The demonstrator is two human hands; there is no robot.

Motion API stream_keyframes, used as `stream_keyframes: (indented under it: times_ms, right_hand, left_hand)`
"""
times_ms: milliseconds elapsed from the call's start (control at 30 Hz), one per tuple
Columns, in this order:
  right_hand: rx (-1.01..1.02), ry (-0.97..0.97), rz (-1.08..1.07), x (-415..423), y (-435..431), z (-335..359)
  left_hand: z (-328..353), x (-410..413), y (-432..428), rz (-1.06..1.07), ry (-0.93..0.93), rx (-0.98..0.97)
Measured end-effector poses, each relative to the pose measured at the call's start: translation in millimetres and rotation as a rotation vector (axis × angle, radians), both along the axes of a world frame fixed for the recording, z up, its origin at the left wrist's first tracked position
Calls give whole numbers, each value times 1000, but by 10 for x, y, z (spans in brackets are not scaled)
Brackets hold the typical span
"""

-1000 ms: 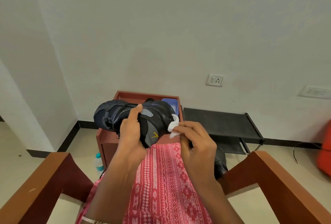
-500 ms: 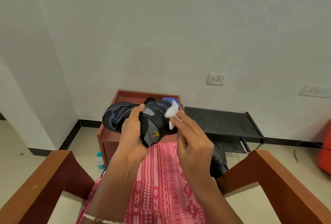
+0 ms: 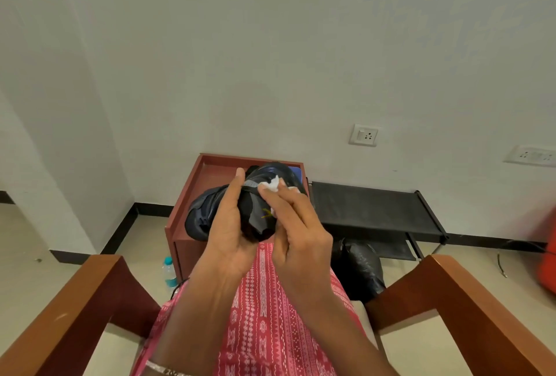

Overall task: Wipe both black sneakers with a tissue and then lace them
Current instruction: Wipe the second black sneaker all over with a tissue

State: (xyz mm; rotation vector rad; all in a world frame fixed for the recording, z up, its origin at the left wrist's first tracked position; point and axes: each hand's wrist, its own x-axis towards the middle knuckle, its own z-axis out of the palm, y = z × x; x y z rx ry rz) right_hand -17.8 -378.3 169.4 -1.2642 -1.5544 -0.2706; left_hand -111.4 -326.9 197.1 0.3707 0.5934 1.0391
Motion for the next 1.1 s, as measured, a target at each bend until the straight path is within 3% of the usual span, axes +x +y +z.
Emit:
stream_keyframes:
  times_ms: [200, 467, 767, 1100]
  right_hand:
    - [-36, 6, 96, -95, -154, -57]
    - [-94, -12, 50, -58, 139, 265]
    - [-54, 74, 81, -217, -288, -192]
    - [12, 35, 16, -102, 55, 62]
  left_hand:
    - [-25, 8, 25, 34, 59, 29]
    - [-8, 116, 2, 182, 196, 128]
    - [-75, 113, 48, 240, 259, 27]
    - [-43, 135, -8, 217, 132, 39]
